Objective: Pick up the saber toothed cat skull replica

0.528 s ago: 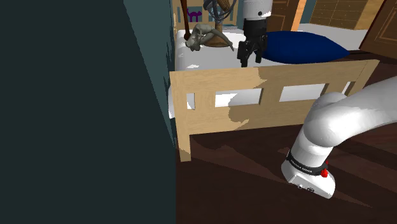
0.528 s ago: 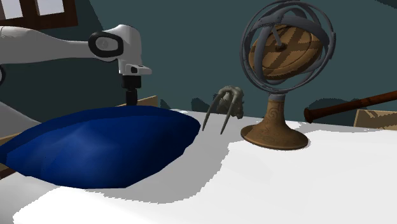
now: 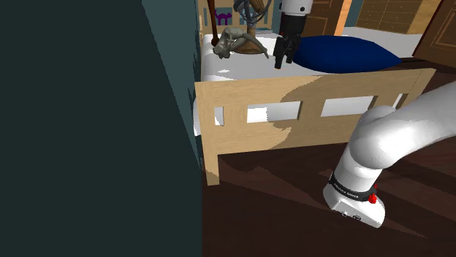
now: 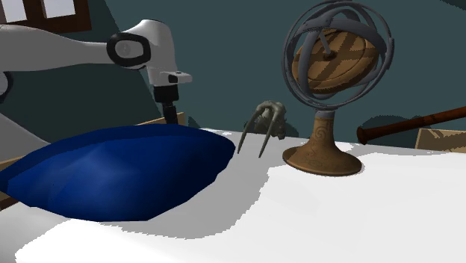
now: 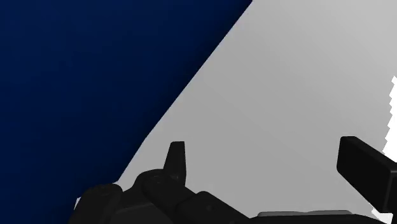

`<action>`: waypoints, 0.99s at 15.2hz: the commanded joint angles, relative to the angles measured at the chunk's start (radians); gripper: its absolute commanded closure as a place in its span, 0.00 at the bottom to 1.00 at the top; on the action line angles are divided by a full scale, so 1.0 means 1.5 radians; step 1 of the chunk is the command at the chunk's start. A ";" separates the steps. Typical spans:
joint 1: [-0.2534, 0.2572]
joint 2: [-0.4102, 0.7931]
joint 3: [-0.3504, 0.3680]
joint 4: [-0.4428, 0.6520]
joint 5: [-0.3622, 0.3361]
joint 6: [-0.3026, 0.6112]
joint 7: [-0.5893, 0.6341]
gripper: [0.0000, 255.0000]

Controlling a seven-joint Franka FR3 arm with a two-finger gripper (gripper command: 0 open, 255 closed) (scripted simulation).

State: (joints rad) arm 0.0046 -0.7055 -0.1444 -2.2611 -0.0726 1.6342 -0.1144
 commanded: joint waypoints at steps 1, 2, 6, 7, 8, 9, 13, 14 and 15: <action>0.012 0.029 -0.037 0.025 0.004 0.032 -0.062 0.00; 0.018 0.044 -0.056 0.038 0.008 0.045 -0.093 0.00; 0.050 0.110 -0.134 0.104 0.041 0.088 -0.219 0.00; 0.060 0.129 -0.153 0.124 0.053 0.096 -0.251 0.00; 0.070 0.149 -0.173 0.145 0.068 0.102 -0.285 0.00; 0.080 0.169 -0.194 0.167 0.084 0.106 -0.318 0.00; 0.123 0.265 -0.279 0.272 0.173 0.104 -0.459 0.00; 0.133 0.293 -0.301 0.303 0.201 0.098 -0.496 0.00; 0.141 0.323 -0.324 0.336 0.233 0.088 -0.533 0.00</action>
State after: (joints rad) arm 0.2017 -0.2626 -0.5975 -1.8023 0.2292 1.7756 -0.8529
